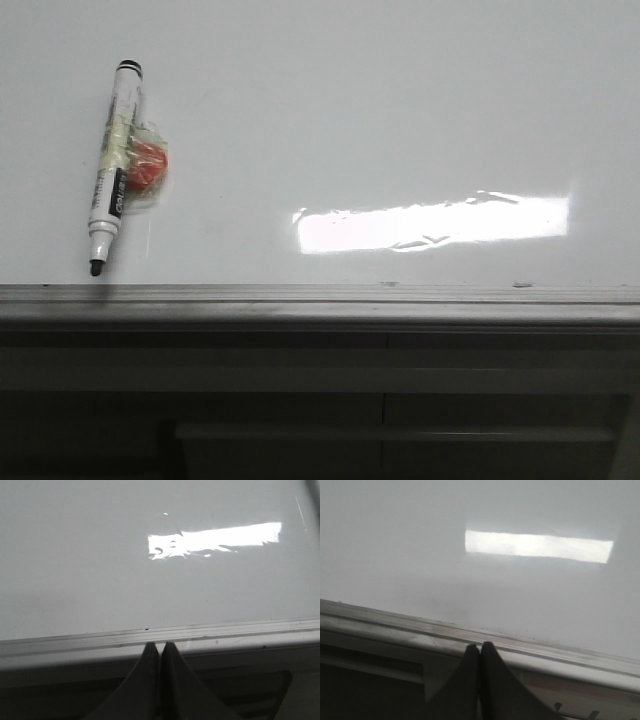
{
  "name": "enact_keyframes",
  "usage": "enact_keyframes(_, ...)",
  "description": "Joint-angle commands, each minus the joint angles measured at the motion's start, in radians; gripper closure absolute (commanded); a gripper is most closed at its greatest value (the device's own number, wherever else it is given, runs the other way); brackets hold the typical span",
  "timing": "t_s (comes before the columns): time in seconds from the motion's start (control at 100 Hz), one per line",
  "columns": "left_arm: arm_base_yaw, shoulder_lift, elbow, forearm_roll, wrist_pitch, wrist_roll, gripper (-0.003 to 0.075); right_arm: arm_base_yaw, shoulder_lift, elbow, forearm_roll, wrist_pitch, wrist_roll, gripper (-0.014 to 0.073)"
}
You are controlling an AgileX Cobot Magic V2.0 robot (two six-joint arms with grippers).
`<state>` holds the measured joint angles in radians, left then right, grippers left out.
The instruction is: Write number 0 on whiteboard
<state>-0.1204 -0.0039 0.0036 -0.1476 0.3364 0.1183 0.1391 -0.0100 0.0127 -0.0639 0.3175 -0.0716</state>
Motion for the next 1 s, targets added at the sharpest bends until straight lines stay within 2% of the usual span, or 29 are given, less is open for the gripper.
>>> enact_keyframes(0.0,0.002,-0.028,0.033,-0.006,-0.045,-0.012,0.0740,0.000,-0.020,0.012,-0.005,-0.025,0.001,0.0652)
enact_keyframes(0.86,0.002,-0.028,0.033,-0.006,-0.045,-0.012,0.0740,0.000,-0.020,0.012,-0.007,-0.027,0.001,0.0652)
enact_keyframes(0.95,0.002,-0.028,0.033,0.037,-0.070,-0.001,0.0740,0.000,-0.020,0.012,-0.074,-0.059,0.001,0.0652)
enact_keyframes(0.99,0.002,-0.028,0.033,0.071,-0.097,-0.001,0.0740,0.000,-0.020,0.012,-0.100,-0.122,0.001,0.0651)
